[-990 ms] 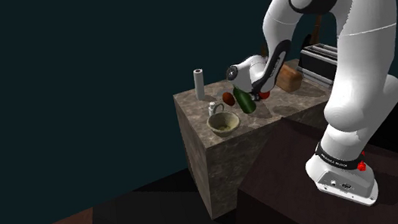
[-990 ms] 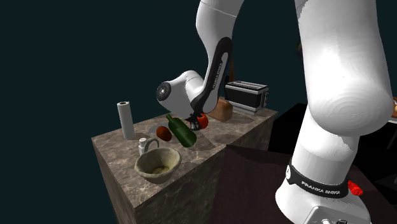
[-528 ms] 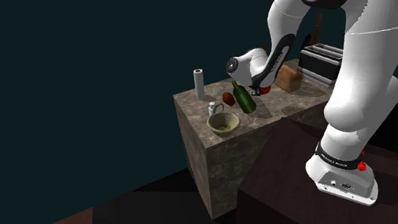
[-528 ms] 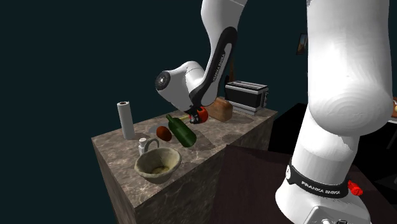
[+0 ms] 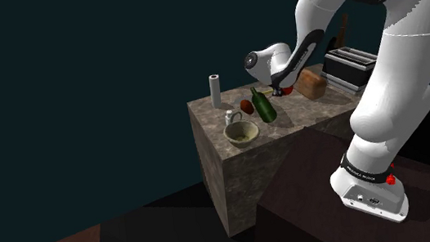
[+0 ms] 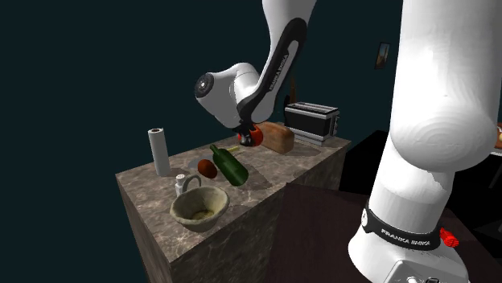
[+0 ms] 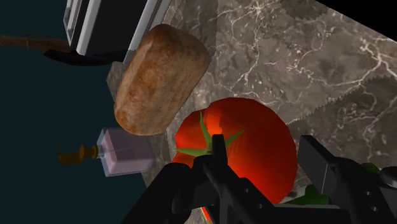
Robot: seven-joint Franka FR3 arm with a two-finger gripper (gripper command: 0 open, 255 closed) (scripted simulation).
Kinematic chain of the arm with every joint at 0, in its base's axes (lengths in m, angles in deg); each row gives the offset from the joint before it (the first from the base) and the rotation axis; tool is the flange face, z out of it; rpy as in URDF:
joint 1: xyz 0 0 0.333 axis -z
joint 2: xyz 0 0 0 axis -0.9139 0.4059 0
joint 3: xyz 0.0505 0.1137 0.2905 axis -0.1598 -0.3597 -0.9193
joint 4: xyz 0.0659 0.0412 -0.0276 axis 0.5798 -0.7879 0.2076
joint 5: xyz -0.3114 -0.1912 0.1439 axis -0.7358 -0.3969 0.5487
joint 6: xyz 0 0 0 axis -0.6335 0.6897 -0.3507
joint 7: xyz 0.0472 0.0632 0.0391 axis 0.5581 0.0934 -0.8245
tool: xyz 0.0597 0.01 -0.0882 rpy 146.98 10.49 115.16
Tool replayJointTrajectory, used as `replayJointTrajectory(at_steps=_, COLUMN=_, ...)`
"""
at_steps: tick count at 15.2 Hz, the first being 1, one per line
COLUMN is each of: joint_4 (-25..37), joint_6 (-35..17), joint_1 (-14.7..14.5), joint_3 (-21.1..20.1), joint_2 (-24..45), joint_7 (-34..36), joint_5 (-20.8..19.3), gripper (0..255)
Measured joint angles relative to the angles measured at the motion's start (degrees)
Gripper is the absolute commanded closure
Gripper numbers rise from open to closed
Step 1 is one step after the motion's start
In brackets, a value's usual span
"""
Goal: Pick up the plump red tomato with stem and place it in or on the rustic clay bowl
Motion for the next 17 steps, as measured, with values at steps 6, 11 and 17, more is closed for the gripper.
replayJointTrajectory(at_steps=6, joint_4=-1.0, joint_6=3.9, joint_1=-2.9, joint_3=-2.9, joint_2=-2.7, joint_7=-0.2, joint_5=4.5, gripper=255)
replayJointTrajectory(at_steps=11, joint_4=-0.4, joint_6=9.5, joint_1=-7.5, joint_3=-7.3, joint_2=-3.2, joint_7=1.8, joint_5=10.4, gripper=255)
replayJointTrajectory(at_steps=17, joint_4=2.7, joint_6=16.1, joint_1=-13.0, joint_3=-12.5, joint_2=-1.3, joint_7=5.3, joint_5=16.9, gripper=255)
